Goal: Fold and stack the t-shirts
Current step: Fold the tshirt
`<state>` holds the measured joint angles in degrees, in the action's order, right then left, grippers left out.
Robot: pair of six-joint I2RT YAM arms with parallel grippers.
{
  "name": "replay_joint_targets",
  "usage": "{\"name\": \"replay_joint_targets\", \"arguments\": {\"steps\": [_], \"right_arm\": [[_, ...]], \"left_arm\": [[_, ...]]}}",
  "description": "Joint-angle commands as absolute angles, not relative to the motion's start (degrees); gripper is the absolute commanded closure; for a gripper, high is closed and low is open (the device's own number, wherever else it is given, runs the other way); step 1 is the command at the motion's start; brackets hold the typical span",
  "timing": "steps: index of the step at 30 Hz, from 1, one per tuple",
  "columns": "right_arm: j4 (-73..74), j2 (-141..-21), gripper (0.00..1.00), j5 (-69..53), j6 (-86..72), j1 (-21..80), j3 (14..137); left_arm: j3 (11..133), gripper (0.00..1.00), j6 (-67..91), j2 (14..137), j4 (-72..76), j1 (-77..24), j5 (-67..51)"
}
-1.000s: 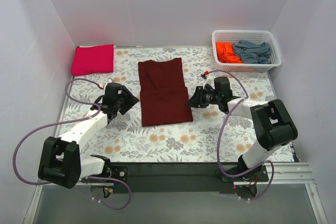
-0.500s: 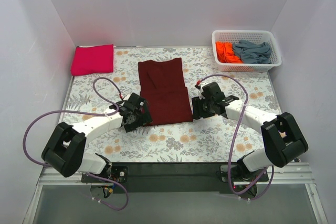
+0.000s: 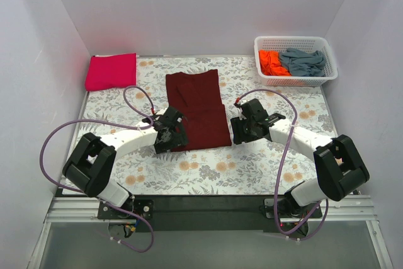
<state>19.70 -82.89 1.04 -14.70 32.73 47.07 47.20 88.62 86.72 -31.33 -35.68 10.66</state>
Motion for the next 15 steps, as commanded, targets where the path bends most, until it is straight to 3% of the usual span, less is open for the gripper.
{"name": "replay_joint_targets", "arguments": {"steps": [1, 15], "right_arm": [[20.1, -83.4, 0.37, 2.0, -13.6, 33.1, 49.6], [20.2, -84.3, 0.38, 2.7, -14.0, 35.0, 50.0]], "left_arm": [[48.5, 0.2, 88.4, 88.8, -32.8, -36.4, 12.5], [51.0, 0.3, 89.5, 89.3, -35.9, -37.3, 14.6]]}}
